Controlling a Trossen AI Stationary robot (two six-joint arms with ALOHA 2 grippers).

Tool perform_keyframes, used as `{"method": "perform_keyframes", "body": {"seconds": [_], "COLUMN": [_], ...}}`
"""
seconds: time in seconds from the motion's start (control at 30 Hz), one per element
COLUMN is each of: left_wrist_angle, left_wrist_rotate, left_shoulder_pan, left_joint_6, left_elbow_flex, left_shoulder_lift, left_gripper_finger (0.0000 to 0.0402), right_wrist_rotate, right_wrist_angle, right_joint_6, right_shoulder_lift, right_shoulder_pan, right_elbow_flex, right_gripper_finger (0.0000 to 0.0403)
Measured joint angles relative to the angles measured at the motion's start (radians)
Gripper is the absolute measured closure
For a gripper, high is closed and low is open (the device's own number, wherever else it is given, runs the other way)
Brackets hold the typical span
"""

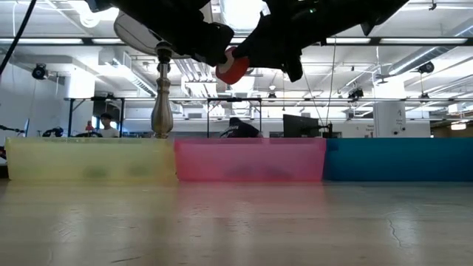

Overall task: Pick and place Stapler, Stapler remover, tape
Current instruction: Put the orange tape into the blue bin

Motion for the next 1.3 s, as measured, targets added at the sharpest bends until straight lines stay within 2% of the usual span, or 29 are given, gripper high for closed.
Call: {"method": "perform_keyframes", "body": {"seconds": [0.2, 0.47, 0.63, 0.8, 1.03, 1.2, 1.3], "left_wrist_angle": [-0.018, -0.042, -0.044, -0.045, -0.054, -0.07, -0.074], "left_wrist_rotate": [0.017, 0.036, 0.01, -0.01, -0.013, -0.013, -0.014], "left_shoulder_pan": [0.0, 0.0, -0.002, -0.001, -0.001, -0.001, 0.0], "left_joint_6": [0.011, 0.011, 0.012, 0.012, 0.01, 0.006, -0.005], "left_elbow_flex": [0.0, 0.0, 0.0, 0.0, 0.0, 0.0, 0.0], "left_shoulder_lift": [0.0, 0.0, 0.002, 0.002, 0.002, 0.002, 0.002], "left_gripper_finger": [0.0318, 0.0265, 0.0237, 0.0228, 0.0227, 0.0227, 0.0227], "right_wrist_rotate": [-0.001, -0.002, 0.007, 0.006, 0.003, 0.003, 0.061], "right_wrist_angle": [-0.005, -0.01, -0.06, -0.115, -0.31, -0.527, -0.672], "right_joint_6": [0.0, -0.001, -0.001, 0.001, 0.013, 0.093, 0.158], "right_shoulder_lift": [0.0, 0.0, -0.014, -0.037, -0.109, -0.205, -0.263], "right_shoulder_pan": [-0.002, -0.004, -0.009, -0.011, -0.012, -0.01, 0.004], "right_elbow_flex": [0.0, 0.002, 0.005, 0.005, 0.005, 0.005, 0.001], "right_gripper_finger": [0.029, 0.0288, 0.0287, 0.0288, 0.0289, 0.0287, 0.0287]}}
